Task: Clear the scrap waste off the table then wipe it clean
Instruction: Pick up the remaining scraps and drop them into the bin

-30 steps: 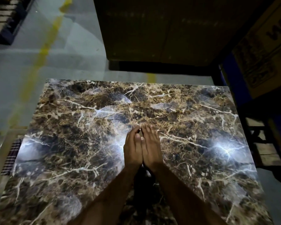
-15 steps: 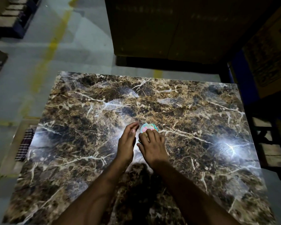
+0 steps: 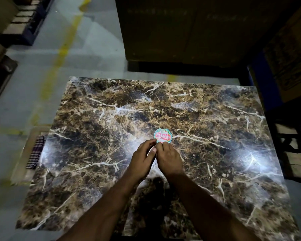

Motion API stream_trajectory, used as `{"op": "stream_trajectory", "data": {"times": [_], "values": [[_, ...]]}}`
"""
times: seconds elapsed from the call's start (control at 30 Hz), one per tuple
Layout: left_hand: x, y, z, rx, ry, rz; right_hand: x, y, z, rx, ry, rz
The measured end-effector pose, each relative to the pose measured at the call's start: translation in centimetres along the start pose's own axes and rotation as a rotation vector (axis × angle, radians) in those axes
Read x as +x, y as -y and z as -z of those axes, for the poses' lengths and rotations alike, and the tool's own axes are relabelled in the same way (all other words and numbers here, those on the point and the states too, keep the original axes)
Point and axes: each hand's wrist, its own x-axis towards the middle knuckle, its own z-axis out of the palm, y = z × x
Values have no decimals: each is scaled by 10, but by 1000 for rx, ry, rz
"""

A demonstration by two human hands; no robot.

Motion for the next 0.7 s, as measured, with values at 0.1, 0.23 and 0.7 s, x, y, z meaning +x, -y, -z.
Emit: {"op": "stream_trajectory", "data": {"times": [0.1, 0.23, 0.7], "values": [[-6, 0, 1, 62, 2, -41, 3, 0, 3, 3, 11, -14], [-16, 7, 5, 69, 15, -49, 16, -9, 11, 317, 6, -248], [29, -3, -63, 871, 125, -291, -88, -106, 55, 970, -189, -1036]]}}
